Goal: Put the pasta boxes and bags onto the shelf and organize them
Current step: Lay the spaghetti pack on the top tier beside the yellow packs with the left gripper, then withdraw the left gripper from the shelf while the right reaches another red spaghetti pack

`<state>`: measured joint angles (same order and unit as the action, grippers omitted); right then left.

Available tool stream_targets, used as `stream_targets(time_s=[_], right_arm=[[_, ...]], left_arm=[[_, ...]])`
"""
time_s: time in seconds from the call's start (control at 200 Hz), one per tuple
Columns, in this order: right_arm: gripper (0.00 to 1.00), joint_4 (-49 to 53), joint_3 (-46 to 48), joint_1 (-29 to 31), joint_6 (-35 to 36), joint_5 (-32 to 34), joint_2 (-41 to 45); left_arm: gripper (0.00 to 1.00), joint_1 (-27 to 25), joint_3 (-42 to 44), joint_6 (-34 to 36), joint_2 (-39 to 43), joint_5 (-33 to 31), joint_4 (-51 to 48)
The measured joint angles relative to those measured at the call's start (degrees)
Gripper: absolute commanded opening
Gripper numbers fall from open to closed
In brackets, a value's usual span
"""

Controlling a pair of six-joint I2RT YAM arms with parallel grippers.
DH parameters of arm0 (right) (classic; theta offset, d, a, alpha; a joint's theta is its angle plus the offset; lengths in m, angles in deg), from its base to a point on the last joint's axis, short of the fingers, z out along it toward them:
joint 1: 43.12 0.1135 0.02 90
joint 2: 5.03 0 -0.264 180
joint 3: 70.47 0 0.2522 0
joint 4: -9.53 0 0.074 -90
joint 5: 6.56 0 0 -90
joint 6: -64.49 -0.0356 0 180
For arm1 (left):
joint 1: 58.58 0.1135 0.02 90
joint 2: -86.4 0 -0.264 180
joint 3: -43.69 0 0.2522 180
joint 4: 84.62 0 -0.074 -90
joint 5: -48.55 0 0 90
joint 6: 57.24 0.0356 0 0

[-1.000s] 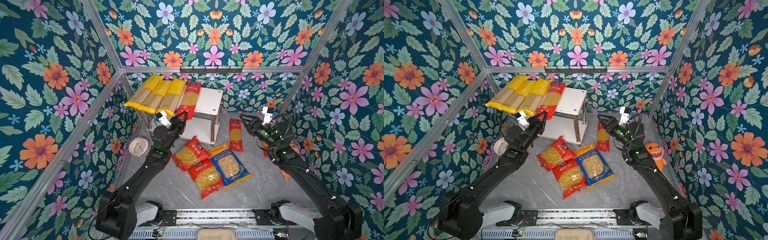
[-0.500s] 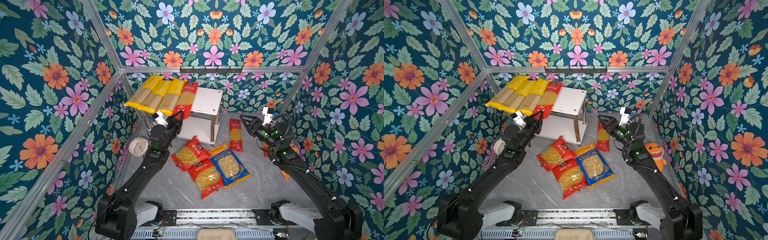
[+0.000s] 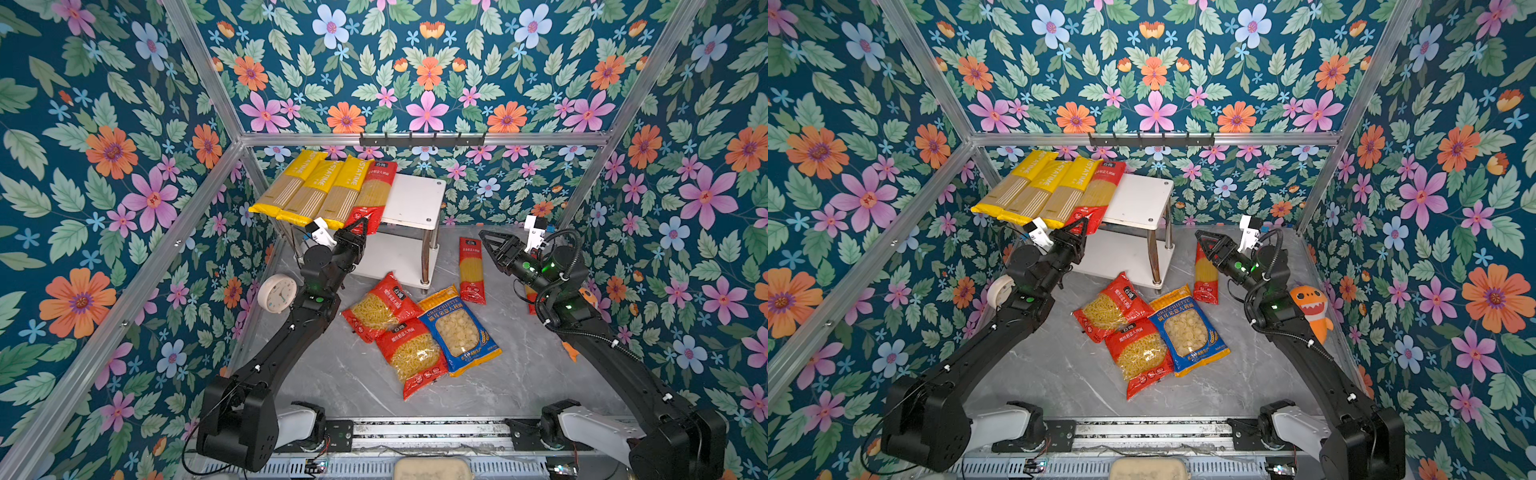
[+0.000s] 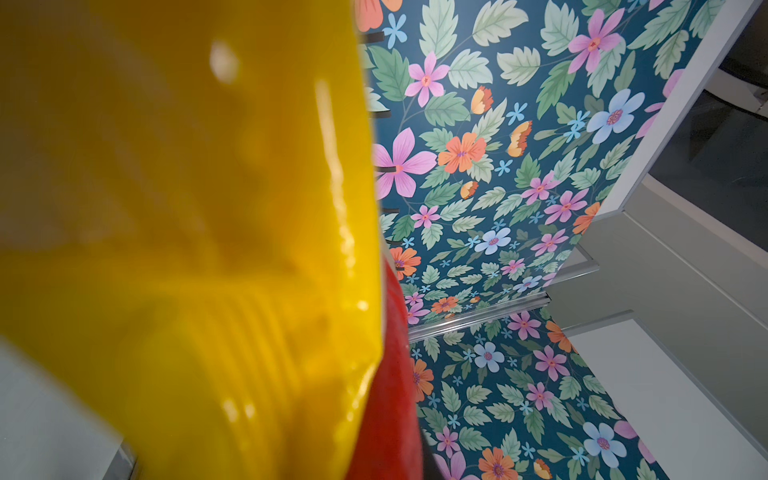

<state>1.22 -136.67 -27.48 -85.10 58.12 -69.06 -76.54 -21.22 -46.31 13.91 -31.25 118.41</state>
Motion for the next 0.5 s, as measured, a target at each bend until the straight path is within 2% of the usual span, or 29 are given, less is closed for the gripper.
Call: stream_targets(time_s=[0.12, 0.23, 0.32, 0.5], right_arm=[[0.65, 0.2, 0.0, 0.0, 0.1, 0.1, 0.0], [0.65, 0.5, 0.3, 0.0, 0.4, 0.3, -0.1], [0.65, 1.6, 0.7, 0.0, 1.3, 0.7, -0.5], [0.64, 5.3, 2.1, 0.0, 3.1, 2.0, -2.4]], left_arm=[[0.5, 0.0, 0.3, 0.6, 0.7, -0.1, -0.3], [0.66, 0.1, 1.1, 1.7, 2.2, 0.2, -0.8], [0.71, 0.0, 2.9, 3.2, 4.5, 1.4, -0.9], [0.71, -4.1, 8.0, 8.6, 10.8, 3.4, -2.2]])
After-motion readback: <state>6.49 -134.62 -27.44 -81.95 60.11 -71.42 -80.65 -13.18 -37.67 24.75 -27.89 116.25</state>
